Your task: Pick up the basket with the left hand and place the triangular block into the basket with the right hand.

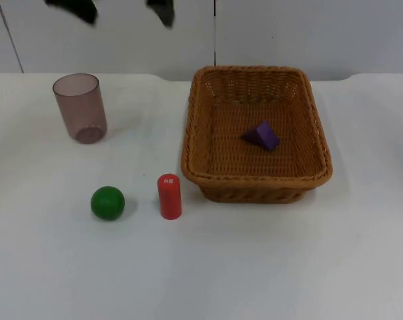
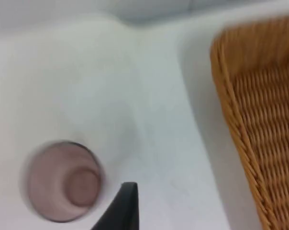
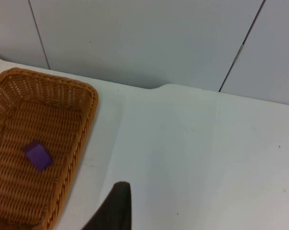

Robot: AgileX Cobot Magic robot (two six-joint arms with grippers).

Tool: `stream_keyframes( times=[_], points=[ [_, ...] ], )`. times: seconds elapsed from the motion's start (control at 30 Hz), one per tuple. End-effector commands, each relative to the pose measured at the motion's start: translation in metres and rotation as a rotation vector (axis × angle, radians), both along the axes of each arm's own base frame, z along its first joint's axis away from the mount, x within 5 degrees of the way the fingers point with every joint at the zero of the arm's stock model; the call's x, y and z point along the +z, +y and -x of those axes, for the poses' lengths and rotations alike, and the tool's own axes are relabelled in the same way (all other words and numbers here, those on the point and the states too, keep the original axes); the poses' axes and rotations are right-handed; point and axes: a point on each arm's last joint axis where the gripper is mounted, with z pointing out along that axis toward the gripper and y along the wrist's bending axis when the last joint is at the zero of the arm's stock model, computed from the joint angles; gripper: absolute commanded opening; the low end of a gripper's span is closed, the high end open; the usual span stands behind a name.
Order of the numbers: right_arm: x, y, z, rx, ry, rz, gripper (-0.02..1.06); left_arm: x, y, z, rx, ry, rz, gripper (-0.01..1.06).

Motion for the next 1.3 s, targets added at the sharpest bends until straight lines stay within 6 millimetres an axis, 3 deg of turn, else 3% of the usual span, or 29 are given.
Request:
stream_keyframes(
  times=[0.0, 0.07, 0.13, 0.2, 0.3, 0.53, 0.7, 0.9, 1.03, 1.2, 1.27],
  points=[
    [0.004, -0.002, 0.004, -0.007, -0.011, -0.004, 1.05, 0.019, 0.006, 0.012, 0.005, -0.077, -0.016, 1.05],
    [0.004, -0.002, 0.004, -0.006, -0.015, -0.007, 1.05, 0.026, 0.011, 0.019, 0.011, -0.102, -0.036, 1.05],
    [0.005, -0.002, 0.003, -0.005, -0.024, -0.007, 1.05, 0.05, 0.026, 0.039, 0.054, -0.182, -0.083, 1.05],
    [0.005, -0.002, 0.003, -0.007, -0.026, -0.009, 1.05, 0.056, 0.031, 0.045, 0.079, -0.204, -0.093, 1.05],
    [0.005, -0.002, 0.003, -0.013, -0.028, -0.02, 1.05, 0.085, 0.044, 0.064, 0.123, -0.302, -0.119, 1.05],
    [0.01, -0.001, 0.0, -0.013, -0.09, -0.028, 1.05, 0.129, 0.048, 0.086, 0.109, -0.503, -0.034, 1.05],
    [0.019, 0.0, -0.004, -0.005, -0.201, -0.039, 1.05, 0.145, 0.052, 0.1, 0.114, -0.545, 0.0, 1.05],
    [0.027, 0.001, -0.006, -0.009, -0.283, -0.085, 1.05, 0.142, 0.054, 0.104, 0.042, -0.476, 0.044, 1.05],
    [0.027, 0.003, -0.006, -0.005, -0.282, -0.113, 1.05, 0.144, 0.059, 0.104, -0.019, -0.441, 0.2, 1.05],
    [0.028, 0.003, -0.006, -0.004, -0.291, -0.115, 1.05, 0.14, 0.09, 0.1, 0.126, -0.403, 0.175, 1.05],
    [0.027, 0.003, -0.006, -0.004, -0.285, -0.114, 1.05, 0.145, 0.103, 0.104, 0.199, -0.434, 0.088, 1.05]
  ],
)
